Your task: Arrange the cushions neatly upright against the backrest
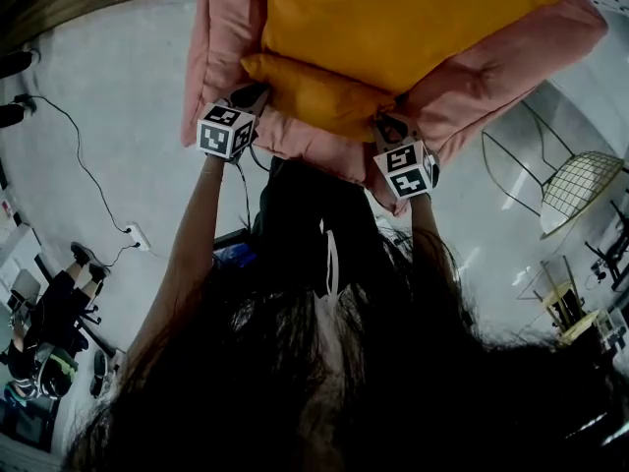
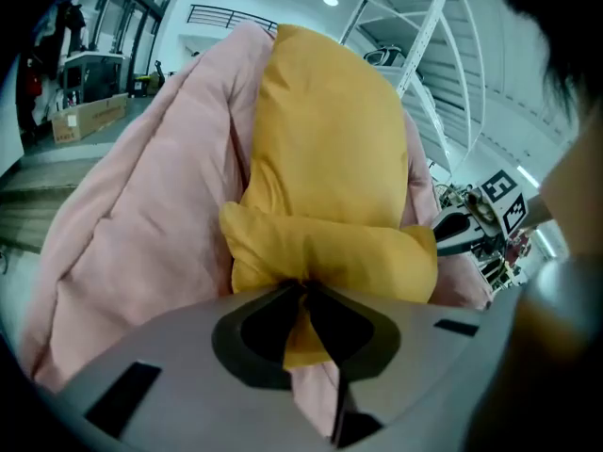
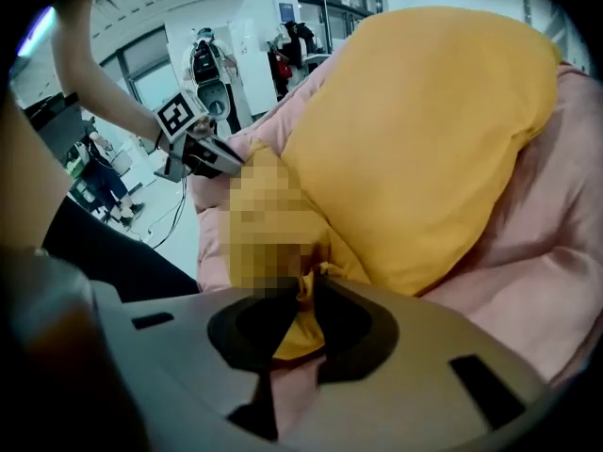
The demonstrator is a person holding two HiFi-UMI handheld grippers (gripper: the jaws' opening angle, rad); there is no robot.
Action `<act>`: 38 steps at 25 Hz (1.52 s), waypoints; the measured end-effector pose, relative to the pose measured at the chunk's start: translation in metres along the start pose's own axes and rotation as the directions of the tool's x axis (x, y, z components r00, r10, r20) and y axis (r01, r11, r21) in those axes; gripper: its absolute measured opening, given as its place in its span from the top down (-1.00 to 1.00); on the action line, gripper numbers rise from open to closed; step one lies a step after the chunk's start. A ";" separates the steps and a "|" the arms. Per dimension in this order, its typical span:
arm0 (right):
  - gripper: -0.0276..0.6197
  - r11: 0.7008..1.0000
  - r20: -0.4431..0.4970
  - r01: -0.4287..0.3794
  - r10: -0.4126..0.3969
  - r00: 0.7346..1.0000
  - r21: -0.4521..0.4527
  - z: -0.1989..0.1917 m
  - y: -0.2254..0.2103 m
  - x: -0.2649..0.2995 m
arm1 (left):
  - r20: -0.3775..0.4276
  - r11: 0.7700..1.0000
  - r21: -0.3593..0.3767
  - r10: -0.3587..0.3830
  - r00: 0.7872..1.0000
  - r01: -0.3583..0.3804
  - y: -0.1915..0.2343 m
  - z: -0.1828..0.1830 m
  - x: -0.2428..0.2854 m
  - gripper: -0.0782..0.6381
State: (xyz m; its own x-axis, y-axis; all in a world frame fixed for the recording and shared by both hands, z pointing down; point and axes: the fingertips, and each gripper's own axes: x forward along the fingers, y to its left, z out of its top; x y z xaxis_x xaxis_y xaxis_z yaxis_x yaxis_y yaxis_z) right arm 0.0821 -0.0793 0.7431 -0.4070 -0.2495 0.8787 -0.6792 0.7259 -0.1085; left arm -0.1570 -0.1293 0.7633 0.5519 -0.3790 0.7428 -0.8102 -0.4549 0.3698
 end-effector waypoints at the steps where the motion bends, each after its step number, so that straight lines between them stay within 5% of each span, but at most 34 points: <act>1: 0.70 1.000 -0.015 0.003 -0.003 1.000 -0.002 -0.002 -0.004 0.006 | -0.011 1.000 -0.009 -0.006 1.000 0.006 0.000 0.000 0.004 0.66; 6: 0.70 1.000 -0.110 -0.011 0.011 0.994 0.005 -0.016 -0.015 0.036 | -0.066 0.996 -0.065 -0.059 0.996 0.055 -0.001 -0.004 0.026 0.63; 13: 0.70 1.000 -0.102 -0.011 0.014 0.995 0.025 -0.018 -0.021 0.046 | -0.131 0.990 -0.107 -0.106 0.986 0.092 0.000 -0.004 0.036 0.62; 26: 0.53 0.998 -0.125 -0.054 0.059 0.990 0.036 -0.031 -0.005 0.004 | -0.181 0.995 -0.100 0.003 0.983 -0.021 -0.014 -0.012 -0.017 0.61; 31: 0.38 0.999 -0.113 -0.028 0.032 0.993 0.042 -0.026 -0.007 -0.016 | -0.008 0.980 -0.170 0.101 0.995 -0.101 -0.013 0.026 -0.050 0.61; 38: 0.38 0.977 0.059 0.048 -0.062 0.996 0.206 -0.005 -0.029 -0.072 | 0.237 0.981 -0.176 0.119 0.964 -0.078 -0.054 0.103 -0.091 0.61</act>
State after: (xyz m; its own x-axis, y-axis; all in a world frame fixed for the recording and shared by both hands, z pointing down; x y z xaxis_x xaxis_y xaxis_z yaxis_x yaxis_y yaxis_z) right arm 0.1336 -0.0795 0.6855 -0.3997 -0.3316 0.8546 -0.8095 0.5650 -0.1594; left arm -0.1430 -0.1533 0.6179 0.4827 -0.6103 0.6280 -0.8727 -0.2754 0.4032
